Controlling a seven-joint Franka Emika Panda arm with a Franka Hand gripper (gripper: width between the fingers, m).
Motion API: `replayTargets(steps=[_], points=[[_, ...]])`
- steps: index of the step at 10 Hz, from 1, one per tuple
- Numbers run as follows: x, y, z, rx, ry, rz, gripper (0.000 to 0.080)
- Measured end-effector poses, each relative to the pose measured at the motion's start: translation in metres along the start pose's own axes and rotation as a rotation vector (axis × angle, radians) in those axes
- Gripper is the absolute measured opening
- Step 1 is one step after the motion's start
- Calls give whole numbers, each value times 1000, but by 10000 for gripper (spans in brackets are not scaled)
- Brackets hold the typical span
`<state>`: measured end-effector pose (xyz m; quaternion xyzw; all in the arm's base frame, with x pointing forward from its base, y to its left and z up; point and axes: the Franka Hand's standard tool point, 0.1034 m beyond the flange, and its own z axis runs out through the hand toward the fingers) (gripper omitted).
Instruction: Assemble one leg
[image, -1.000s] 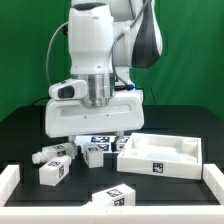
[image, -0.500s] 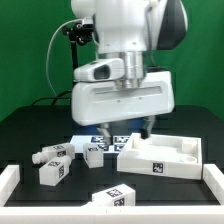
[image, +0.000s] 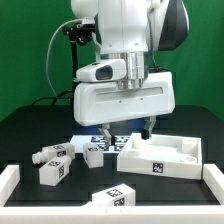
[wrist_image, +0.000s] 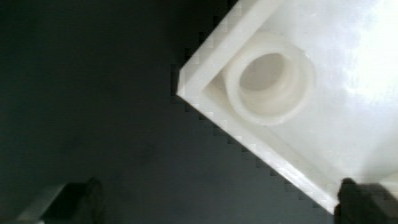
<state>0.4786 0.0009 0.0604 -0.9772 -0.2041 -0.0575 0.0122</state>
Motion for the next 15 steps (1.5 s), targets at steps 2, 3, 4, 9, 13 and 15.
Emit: replayTargets(steps=[2, 3, 4, 9, 13, 15], points=[[-13, -7, -4, 19, -25, 79, 649], [-12, -7, -4, 16, -21, 75, 649], [-13, -7, -2, 18, -24, 77, 649], [-23, -13, -2, 8, -23, 240, 649], [-31, -31, 4, 14, -56, 539, 649], [-32, -31, 4, 14, -57, 538, 649]])
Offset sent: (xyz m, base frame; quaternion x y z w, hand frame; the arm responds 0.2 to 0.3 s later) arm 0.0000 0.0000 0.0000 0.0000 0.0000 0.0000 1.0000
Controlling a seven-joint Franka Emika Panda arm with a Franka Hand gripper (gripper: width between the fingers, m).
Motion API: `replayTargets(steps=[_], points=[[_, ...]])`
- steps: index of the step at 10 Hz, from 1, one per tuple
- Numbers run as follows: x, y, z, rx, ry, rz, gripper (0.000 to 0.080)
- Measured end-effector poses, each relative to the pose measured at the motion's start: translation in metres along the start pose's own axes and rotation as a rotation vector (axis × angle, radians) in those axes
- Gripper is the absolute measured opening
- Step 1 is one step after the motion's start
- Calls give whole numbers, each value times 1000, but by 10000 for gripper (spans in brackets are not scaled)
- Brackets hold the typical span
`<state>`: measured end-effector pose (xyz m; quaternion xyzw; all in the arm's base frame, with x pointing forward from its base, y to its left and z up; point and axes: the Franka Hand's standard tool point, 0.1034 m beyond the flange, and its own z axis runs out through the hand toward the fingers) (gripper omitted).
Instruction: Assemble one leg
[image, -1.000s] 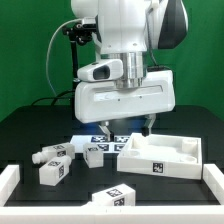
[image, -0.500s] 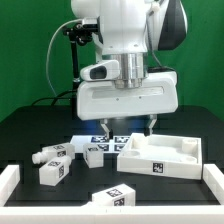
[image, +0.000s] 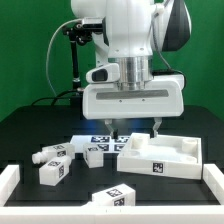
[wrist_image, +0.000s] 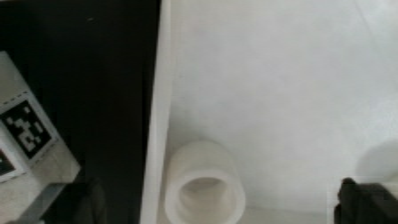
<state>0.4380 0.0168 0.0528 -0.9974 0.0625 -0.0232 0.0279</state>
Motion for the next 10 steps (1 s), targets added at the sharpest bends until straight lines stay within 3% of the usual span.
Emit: replayTargets(steps=[1, 2, 5, 7, 9, 10], points=[[-2, 4, 3, 0, -8, 20, 649], [-11, 19, 11, 1, -39, 91, 649], [-27, 27, 32, -1, -89, 181, 649], [-30, 13, 39, -3, -102, 160, 649], [-30, 14, 39, -3, -103, 161, 394], [-30, 14, 39, -3, -103, 161, 394]])
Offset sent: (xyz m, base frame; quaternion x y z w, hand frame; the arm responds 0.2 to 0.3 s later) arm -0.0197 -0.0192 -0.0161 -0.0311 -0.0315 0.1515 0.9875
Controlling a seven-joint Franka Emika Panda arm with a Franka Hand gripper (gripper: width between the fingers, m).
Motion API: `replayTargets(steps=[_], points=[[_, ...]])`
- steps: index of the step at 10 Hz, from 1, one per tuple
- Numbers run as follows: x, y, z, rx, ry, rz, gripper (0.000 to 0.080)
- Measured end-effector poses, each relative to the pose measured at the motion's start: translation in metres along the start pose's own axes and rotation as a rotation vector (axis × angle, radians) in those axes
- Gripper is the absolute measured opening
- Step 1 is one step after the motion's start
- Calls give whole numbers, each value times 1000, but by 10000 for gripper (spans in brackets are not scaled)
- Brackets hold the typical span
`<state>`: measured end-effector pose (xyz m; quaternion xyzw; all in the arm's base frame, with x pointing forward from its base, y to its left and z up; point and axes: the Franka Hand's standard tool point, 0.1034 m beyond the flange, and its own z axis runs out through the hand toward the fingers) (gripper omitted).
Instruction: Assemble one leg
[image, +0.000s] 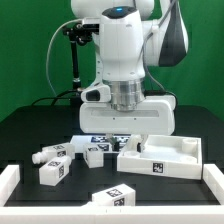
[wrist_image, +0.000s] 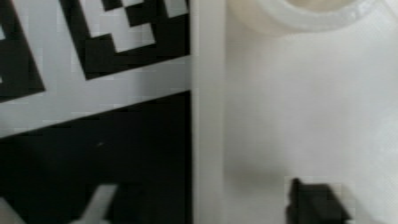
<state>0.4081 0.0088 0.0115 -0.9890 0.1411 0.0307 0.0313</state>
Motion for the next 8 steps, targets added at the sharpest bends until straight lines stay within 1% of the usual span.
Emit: replayTargets(steps=[1, 2, 3, 4, 5, 6, 8], points=[[0, 0, 0, 0, 0, 0, 210], [0, 0, 0, 0, 0, 0, 83], [0, 2, 0, -1, -1, 4, 83], [1, 2, 0, -1, -1, 0, 54], [6, 3, -1, 0, 4, -18, 54], [16, 2, -3, 3, 8, -16, 54], [50, 4, -5, 5, 42, -73, 54]])
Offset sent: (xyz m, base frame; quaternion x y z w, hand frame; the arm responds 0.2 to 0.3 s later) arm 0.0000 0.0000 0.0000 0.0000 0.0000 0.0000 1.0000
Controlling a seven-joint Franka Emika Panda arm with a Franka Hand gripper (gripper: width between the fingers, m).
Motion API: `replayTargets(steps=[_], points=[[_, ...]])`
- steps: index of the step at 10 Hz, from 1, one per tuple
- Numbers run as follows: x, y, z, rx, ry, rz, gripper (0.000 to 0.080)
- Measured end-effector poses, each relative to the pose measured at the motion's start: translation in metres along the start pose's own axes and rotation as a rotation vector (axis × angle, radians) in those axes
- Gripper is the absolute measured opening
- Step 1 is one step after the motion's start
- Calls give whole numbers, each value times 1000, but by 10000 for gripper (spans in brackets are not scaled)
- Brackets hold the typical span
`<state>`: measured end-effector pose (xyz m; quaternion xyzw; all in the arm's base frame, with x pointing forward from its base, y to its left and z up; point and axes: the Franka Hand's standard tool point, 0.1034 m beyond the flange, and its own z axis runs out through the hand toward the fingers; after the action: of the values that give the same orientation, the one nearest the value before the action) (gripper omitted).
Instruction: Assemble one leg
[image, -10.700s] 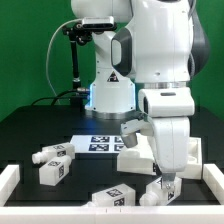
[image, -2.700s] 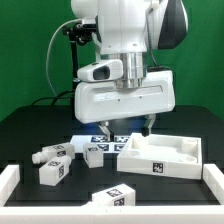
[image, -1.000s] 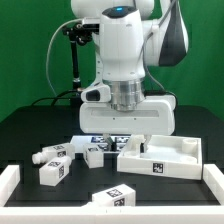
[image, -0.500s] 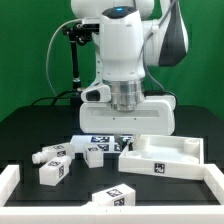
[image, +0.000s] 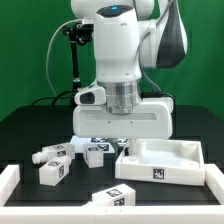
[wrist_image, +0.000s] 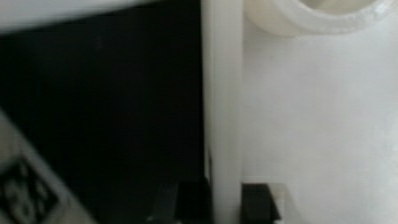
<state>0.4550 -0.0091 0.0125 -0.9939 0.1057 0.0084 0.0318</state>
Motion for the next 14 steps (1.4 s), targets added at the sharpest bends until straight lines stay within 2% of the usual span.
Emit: replayTargets(steps=[1, 2, 6, 7, 11, 12, 14], points=[[13, 2, -1, -1, 24, -95, 54], [17, 5, -1, -4, 39, -178, 54], [18, 4, 0, -7, 43, -173, 54], [26, 3, 0, -15, 63, -168, 54], [71, -1, -8, -15, 121, -234, 54], [75, 5, -7, -26, 140, -286, 54], [65, 14, -2, -42, 149, -333, 54]])
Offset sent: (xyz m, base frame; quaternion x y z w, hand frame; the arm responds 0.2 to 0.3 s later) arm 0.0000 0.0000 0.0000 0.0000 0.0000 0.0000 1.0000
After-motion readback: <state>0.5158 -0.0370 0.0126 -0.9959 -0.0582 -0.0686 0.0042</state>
